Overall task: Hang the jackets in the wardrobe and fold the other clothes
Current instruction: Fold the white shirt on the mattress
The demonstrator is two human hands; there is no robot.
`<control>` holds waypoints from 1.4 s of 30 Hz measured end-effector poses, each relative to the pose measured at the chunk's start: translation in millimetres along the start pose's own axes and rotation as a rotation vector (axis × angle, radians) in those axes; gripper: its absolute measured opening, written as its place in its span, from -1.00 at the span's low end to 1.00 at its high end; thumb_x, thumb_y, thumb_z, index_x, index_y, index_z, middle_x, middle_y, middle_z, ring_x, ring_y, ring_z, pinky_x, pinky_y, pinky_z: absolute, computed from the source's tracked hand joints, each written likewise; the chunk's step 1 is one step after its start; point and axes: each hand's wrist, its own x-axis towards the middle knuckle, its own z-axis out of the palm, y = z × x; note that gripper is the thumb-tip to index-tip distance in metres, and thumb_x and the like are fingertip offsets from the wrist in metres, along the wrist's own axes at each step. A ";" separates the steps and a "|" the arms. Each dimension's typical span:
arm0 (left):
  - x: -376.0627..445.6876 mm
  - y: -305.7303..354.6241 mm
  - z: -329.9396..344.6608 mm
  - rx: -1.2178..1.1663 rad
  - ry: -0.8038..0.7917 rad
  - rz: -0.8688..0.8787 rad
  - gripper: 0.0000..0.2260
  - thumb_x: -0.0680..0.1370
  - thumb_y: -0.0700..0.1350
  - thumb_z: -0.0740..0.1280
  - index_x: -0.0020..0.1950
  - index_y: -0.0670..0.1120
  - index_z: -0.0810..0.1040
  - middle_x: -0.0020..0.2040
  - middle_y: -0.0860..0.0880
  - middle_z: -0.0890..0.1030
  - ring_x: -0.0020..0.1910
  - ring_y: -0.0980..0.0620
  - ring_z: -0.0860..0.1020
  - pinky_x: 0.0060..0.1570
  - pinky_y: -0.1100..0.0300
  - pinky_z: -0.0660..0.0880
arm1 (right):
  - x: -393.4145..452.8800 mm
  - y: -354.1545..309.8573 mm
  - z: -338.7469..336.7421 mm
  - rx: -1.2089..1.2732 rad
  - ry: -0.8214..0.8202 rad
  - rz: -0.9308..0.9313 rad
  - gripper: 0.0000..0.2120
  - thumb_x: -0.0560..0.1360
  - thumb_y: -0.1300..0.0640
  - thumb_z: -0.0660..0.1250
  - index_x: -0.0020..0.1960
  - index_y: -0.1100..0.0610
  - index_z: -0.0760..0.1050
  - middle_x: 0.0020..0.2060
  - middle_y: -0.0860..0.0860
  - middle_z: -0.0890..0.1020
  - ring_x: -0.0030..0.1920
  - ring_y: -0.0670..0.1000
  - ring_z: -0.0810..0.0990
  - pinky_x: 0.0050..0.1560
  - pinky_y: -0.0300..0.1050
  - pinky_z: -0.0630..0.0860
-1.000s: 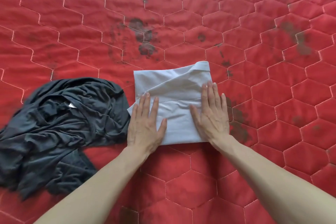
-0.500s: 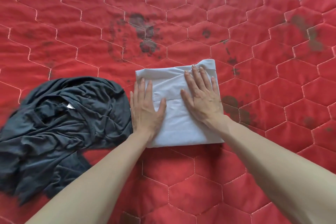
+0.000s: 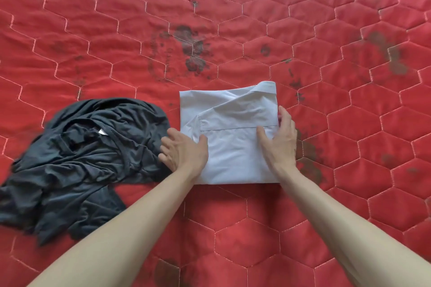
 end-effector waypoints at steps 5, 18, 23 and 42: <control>18.1 5.5 -9.4 -0.265 -0.279 0.036 -0.49 0.41 0.21 0.42 0.10 -0.20 0.63 0.09 -0.12 0.71 0.08 -0.16 0.68 0.13 -0.06 0.62 | 18.8 -2.2 -27.1 0.354 -0.218 0.328 -0.68 0.42 -0.04 0.58 0.11 -0.03 0.60 0.00 -0.06 0.74 -0.05 -0.03 0.74 -0.14 -0.13 0.63; -9.6 -10.7 -47.0 -0.513 -0.634 0.109 -0.73 0.57 0.02 0.51 0.12 -0.16 0.70 0.01 -0.08 0.77 -0.02 -0.06 0.74 -0.05 0.08 0.68 | 1.2 -6.0 -77.5 0.562 -0.523 0.477 -0.68 0.50 -0.02 0.55 0.22 0.05 0.66 0.05 0.05 0.78 0.04 0.08 0.77 0.05 0.07 0.70; -60.6 5.9 -113.0 -0.565 -0.662 0.152 -0.77 0.62 -0.04 0.45 0.15 -0.18 0.68 0.07 -0.14 0.75 0.10 -0.17 0.71 0.10 -0.02 0.65 | -25.3 -64.2 -150.0 0.564 -0.595 0.467 -0.73 0.52 0.09 0.52 0.20 0.12 0.66 -0.01 0.12 0.78 -0.13 0.11 0.79 -0.33 -0.01 0.66; -361.9 -26.8 -428.8 -1.197 -0.599 0.190 -0.56 0.55 -0.11 0.50 0.39 -0.22 0.55 0.24 -0.26 0.68 0.21 -0.29 0.66 0.22 -0.13 0.62 | -206.2 -303.6 -382.6 0.567 -0.763 0.068 -0.72 0.43 0.13 0.58 0.13 0.00 0.68 0.08 0.19 0.75 0.03 0.25 0.75 -0.08 0.10 0.69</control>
